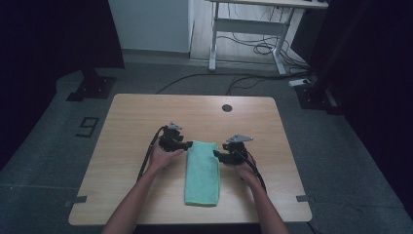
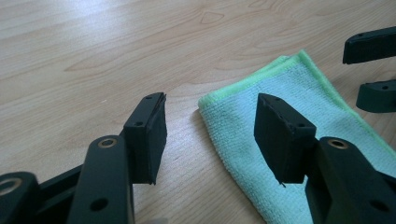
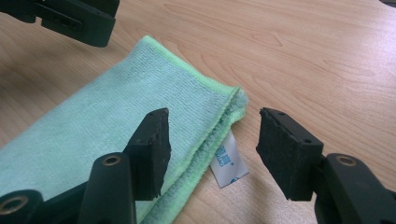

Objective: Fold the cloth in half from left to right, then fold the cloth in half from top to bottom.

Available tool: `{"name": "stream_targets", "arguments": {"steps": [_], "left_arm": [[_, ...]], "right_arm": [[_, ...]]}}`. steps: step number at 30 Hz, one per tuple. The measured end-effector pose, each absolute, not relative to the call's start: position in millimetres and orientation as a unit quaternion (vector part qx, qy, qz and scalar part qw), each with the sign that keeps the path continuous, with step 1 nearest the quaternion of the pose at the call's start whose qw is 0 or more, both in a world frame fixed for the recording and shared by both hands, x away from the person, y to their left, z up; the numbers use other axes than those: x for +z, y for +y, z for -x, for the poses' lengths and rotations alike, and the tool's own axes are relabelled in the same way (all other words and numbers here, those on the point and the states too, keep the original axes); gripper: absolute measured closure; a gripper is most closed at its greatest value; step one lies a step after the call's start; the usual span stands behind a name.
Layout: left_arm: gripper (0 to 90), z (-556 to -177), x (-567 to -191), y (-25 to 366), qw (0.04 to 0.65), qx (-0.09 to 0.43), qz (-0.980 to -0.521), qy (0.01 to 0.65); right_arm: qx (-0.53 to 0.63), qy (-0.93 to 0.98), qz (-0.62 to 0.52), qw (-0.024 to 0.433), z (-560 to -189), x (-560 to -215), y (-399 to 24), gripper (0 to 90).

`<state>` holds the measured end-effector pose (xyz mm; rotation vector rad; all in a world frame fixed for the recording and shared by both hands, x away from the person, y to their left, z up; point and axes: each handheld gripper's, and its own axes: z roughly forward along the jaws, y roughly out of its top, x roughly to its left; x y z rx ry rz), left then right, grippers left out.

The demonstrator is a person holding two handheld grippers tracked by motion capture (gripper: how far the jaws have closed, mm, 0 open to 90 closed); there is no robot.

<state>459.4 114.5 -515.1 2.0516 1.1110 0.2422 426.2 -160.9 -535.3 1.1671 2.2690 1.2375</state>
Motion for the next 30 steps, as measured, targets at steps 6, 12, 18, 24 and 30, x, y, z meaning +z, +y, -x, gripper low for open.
{"name": "stream_targets", "arguments": {"steps": [6, 12, 18, 24, 30], "left_arm": [[44.5, -463, -516, 114, 0.386, 0.094, -0.806, 0.439], [42.7, -463, -517, 110, 0.391, 0.095, -0.809, 0.429], [42.8, -468, -520, 108, 0.393, 0.088, -0.809, 0.429], [43.2, -472, -519, 103, 0.390, 0.086, -0.812, 0.426], [43.4, -474, -525, 99, 0.376, 0.085, -0.820, 0.423]], "right_arm": [[0.428, 0.791, -0.410, 0.150, -431, -539, -159, 43.9], [0.427, 0.792, -0.408, 0.155, -438, -535, -155, 43.9], [0.428, 0.790, -0.411, 0.154, -443, -539, -155, 44.0], [0.424, 0.789, -0.419, 0.152, -446, -543, -156, 44.0], [0.426, 0.785, -0.426, 0.147, -453, -550, -157, 44.3]]}}
